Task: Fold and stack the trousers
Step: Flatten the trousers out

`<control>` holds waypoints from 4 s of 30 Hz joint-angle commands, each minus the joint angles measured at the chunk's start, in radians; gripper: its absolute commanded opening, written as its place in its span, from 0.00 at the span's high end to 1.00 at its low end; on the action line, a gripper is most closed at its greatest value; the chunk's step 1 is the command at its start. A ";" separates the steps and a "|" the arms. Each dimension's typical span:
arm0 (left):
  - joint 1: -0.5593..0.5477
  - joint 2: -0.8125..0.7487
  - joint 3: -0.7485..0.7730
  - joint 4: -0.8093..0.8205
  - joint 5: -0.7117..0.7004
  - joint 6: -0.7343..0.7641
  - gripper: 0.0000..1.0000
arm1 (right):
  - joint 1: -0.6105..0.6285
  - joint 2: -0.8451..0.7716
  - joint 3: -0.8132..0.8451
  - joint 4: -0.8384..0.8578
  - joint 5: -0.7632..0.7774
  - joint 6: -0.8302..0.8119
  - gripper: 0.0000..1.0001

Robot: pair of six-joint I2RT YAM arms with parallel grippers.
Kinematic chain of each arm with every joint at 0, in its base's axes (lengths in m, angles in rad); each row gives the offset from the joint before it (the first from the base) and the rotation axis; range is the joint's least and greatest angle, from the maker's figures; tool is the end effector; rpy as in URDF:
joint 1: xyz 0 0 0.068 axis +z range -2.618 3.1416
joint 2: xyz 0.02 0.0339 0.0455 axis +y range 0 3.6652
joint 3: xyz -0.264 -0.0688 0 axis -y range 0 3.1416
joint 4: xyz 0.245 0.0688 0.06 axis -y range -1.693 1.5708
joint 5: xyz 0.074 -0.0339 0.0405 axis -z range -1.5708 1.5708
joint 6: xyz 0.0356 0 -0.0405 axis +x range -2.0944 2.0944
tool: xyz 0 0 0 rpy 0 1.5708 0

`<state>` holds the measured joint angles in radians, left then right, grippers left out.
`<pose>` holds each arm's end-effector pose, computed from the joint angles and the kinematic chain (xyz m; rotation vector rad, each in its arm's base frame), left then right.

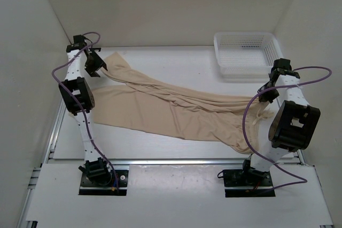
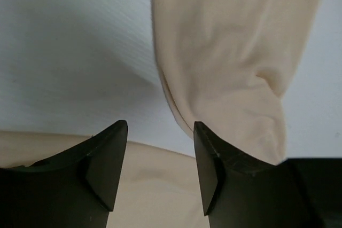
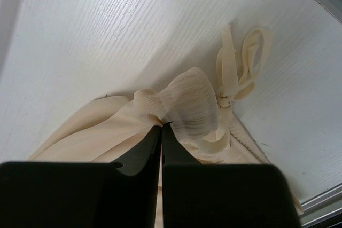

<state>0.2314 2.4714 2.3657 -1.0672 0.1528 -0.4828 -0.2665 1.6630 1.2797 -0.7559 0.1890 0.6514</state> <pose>0.5066 0.1138 0.2106 -0.9224 2.5940 -0.2786 0.3258 -0.0959 0.2414 1.2371 2.3778 -0.1369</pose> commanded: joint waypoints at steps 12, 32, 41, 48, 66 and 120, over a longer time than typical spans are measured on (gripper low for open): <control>-0.053 0.163 0.155 0.010 0.033 -0.071 0.90 | -0.004 0.006 0.020 0.003 0.001 -0.016 1.00; -0.033 -0.410 -0.007 -0.019 -0.136 0.030 0.90 | -0.004 -0.140 0.109 -0.039 0.073 -0.053 1.00; -0.044 -0.109 0.362 0.001 -0.016 -0.017 0.90 | -0.004 -0.091 0.129 -0.039 0.073 -0.035 1.00; -0.044 -0.177 0.299 0.065 -0.044 -0.017 0.90 | -0.004 -0.082 0.129 -0.039 0.082 -0.035 1.00; -0.044 -0.167 0.138 0.041 -0.039 0.032 0.00 | -0.004 -0.072 0.101 -0.030 0.073 -0.044 1.00; -0.087 -0.108 0.134 0.112 -0.041 0.017 0.11 | -0.004 -0.026 0.089 -0.011 0.020 -0.072 1.00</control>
<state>0.1402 2.5690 2.6030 -0.9607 0.2207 -0.5381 -0.2665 1.6436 1.3632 -0.7822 0.2131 0.5945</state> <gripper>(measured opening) 0.935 0.003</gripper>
